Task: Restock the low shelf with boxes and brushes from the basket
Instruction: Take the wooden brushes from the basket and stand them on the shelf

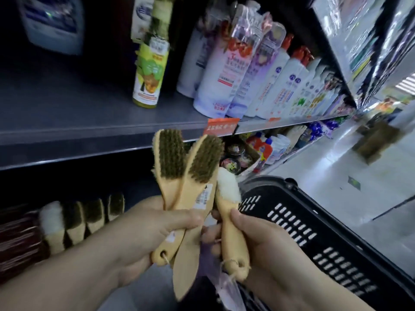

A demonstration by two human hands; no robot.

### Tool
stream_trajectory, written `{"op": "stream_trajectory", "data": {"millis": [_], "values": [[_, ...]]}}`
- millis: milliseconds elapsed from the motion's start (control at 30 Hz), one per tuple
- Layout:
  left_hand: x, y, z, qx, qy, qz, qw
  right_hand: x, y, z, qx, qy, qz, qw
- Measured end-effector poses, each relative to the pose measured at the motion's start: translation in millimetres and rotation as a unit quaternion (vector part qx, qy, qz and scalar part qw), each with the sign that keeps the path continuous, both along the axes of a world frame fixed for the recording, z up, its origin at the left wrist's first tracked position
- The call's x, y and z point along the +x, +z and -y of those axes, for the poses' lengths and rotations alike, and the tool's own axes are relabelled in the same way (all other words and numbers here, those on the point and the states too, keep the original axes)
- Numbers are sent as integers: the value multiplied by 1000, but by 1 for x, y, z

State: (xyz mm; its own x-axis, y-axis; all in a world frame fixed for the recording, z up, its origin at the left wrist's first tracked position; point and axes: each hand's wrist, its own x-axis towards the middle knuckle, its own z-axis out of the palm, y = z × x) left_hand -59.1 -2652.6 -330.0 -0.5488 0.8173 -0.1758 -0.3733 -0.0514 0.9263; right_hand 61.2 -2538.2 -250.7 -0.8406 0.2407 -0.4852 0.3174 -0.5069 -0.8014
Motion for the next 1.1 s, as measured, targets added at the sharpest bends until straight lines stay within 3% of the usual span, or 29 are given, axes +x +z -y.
{"op": "stream_trajectory", "data": {"millis": [133,267,467,600,767,900,1100], "values": [[11,-27,44,-33,87,38,995,-34,-38,30,72,-14,51,996],[13,-56,78,-158,239,86,954,-65,-91,50,113,-19,96,989],[-1,-84,114,-189,366,89,907,-99,-172,58,224,23,149,963],[0,-95,124,-212,366,117,899,-105,-199,41,251,39,146,956],[2,-98,129,-225,336,112,907,-126,-212,23,200,13,159,967],[4,-100,132,-226,325,119,910,-147,-220,17,218,26,140,965],[-3,-108,128,-217,355,134,900,-160,-239,9,374,154,120,907]]}}
